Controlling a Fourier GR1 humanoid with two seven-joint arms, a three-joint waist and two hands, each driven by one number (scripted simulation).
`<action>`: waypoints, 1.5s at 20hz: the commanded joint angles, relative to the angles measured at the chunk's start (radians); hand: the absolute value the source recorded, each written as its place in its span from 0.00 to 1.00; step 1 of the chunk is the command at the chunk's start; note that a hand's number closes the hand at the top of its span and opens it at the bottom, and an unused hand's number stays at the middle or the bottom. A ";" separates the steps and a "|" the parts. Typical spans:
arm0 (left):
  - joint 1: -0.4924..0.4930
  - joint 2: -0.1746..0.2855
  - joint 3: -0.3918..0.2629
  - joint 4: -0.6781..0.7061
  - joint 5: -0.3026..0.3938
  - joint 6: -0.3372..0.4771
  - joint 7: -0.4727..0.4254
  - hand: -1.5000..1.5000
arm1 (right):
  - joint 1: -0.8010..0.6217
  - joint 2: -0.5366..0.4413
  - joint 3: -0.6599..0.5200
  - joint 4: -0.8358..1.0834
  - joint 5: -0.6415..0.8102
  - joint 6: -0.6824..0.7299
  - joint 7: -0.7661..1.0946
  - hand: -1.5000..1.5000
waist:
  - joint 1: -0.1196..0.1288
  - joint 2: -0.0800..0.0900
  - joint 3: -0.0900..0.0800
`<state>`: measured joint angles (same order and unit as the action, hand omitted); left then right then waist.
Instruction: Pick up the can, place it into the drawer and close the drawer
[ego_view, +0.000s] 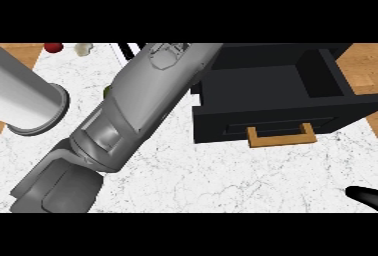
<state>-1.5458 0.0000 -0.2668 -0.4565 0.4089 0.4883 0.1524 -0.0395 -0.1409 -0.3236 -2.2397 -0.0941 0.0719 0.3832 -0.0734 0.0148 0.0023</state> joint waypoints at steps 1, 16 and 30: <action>-0.026 0.000 -0.068 0.041 0.035 0.072 -0.019 1.00 | -0.002 0.010 0.026 -0.015 -0.005 0.003 0.007 0.00 | -0.017 0.002 0.001; -0.082 0.000 -0.071 0.136 0.121 0.176 -0.091 0.00 | -0.038 -0.055 0.092 0.018 0.134 0.048 -0.063 0.00 | -0.031 0.016 0.001; -0.094 0.000 -0.040 0.149 0.215 0.154 -0.149 0.00 | -0.221 -0.180 0.274 0.264 0.588 0.018 -0.225 0.00 | 0.023 0.019 0.000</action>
<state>-1.6186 0.0000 -0.3017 -0.3161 0.6125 0.6521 0.0018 -0.1947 -0.3087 -0.1083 -2.0842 0.3594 0.1257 0.2026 -0.0709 0.0318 0.0022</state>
